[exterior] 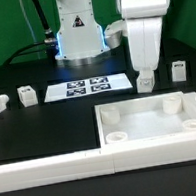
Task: Assemble square table
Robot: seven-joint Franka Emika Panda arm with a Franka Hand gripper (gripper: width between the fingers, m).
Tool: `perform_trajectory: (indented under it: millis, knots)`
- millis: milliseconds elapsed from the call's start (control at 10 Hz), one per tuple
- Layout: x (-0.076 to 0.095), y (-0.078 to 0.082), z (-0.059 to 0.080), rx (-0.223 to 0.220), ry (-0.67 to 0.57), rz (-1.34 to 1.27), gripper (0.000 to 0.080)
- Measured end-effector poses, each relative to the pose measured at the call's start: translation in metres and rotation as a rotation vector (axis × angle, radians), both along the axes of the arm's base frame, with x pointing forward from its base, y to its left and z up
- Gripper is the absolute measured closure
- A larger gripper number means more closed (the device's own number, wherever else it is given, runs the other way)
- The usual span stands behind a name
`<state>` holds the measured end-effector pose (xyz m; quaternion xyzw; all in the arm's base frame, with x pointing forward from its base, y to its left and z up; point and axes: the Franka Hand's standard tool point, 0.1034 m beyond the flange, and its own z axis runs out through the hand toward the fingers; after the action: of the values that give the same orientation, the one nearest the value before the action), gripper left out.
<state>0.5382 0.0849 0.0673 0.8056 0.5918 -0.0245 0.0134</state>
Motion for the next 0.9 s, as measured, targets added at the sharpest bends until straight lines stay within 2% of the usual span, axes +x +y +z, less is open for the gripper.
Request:
perform_trajectory:
  millis: [100,600,700,900]
  knots:
    - [0.001,0.009,0.005,0.001,-0.008,-0.013,0.015]
    - [0.001,0.012,0.005,0.004,-0.029,-0.321,0.015]
    - [-0.009,0.031,0.007,-0.003,-0.026,-0.478,0.015]
    - [-0.027,0.051,0.012,-0.018,0.0,-0.743,0.015]
